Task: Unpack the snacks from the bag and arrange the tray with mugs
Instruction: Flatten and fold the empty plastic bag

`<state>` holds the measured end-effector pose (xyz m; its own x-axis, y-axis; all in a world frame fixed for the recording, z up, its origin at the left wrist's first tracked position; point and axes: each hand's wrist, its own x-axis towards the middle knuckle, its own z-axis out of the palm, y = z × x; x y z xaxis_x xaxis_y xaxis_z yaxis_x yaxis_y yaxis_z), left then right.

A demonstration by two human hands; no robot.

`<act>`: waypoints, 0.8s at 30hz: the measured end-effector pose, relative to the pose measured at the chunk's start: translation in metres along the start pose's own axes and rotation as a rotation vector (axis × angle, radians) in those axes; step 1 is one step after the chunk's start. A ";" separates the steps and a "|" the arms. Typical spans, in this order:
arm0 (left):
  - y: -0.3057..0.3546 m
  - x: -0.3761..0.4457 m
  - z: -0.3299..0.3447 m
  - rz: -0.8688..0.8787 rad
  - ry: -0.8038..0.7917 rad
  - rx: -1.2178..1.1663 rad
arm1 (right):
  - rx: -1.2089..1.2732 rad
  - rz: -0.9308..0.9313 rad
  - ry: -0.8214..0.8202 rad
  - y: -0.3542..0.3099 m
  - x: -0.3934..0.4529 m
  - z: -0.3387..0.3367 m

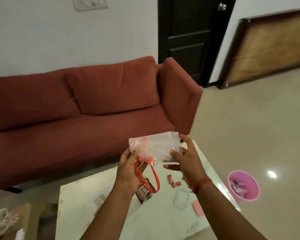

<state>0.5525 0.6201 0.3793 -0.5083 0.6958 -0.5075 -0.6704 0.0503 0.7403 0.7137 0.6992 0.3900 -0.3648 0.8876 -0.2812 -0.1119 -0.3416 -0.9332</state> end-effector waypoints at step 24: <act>-0.396 0.126 0.303 -0.398 -0.349 1.071 | 0.087 0.279 0.827 0.131 0.116 -0.467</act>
<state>0.9177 0.9053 0.1561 -0.0816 0.6449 -0.7599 0.1281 0.7629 0.6337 1.0883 0.9016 0.1305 0.3936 0.6962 -0.6003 -0.2012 -0.5719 -0.7953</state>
